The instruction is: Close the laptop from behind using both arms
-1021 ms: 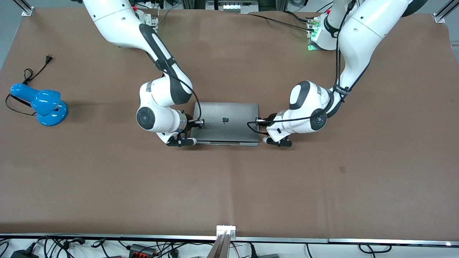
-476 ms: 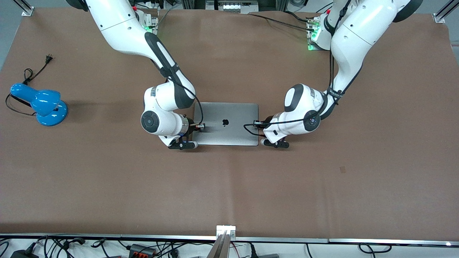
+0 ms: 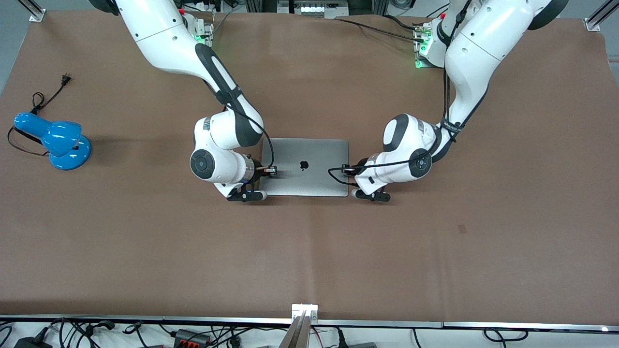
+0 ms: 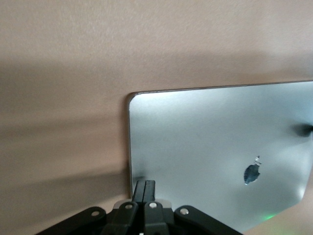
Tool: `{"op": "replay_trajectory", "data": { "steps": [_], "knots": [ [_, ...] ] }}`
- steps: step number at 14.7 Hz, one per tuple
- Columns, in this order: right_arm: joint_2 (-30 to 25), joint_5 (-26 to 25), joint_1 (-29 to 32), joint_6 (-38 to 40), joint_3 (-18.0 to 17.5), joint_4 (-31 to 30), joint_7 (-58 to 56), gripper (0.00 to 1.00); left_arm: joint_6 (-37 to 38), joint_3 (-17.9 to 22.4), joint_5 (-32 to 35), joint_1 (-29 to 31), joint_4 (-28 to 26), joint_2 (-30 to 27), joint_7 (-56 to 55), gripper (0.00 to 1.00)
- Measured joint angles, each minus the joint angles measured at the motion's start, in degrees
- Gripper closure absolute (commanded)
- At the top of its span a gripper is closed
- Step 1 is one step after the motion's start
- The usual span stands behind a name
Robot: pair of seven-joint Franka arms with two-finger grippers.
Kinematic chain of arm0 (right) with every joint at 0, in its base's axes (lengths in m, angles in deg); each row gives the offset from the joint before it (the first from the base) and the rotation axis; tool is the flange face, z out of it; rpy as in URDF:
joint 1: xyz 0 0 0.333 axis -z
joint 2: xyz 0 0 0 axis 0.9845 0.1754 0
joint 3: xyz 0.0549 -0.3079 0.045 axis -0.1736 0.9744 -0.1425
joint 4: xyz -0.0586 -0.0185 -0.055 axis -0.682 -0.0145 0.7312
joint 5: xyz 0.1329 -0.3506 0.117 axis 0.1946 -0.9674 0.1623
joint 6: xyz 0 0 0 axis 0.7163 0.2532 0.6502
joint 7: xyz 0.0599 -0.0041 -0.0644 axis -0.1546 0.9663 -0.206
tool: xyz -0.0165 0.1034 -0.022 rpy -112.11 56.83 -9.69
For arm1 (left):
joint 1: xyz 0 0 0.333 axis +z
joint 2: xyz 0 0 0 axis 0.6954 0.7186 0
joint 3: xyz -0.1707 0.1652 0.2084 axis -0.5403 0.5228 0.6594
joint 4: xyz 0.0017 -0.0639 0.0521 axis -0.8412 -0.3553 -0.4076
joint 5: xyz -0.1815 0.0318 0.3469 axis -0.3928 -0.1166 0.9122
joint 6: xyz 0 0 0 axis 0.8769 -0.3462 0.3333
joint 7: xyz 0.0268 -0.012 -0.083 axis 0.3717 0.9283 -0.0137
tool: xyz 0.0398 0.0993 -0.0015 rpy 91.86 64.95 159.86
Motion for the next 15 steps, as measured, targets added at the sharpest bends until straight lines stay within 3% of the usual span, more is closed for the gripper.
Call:
{"op": "replay_trajectory", "data": {
  "steps": [4, 7, 12, 15],
  "knots": [
    [-0.15, -0.52, -0.05, -0.5, 0.48, 0.59, 0.0, 1.0, 9.06, 0.46, 0.06, 0.77, 0.99, -5.69, -1.52, 1.0],
    [-2.63, -1.55, -0.09, 2.27, 3.51, 1.83, 0.0, 1.0, 18.44, 0.83, 1.03, 4.11, 1.2, -12.6, -1.78, 1.0],
    [-11.44, -8.48, 0.23, 10.46, 8.84, 2.51, 0.0, 1.0, 34.03, 1.02, 2.21, 10.54, 1.48, -25.91, -2.03, 0.99],
    [-14.9, -12.88, 0.32, 15.35, 11.71, 2.5, -0.03, 1.0, 38.72, 1.22, 5.03, 14.65, 1.5, -32.94, -2.03, 0.97]
  ]
}}
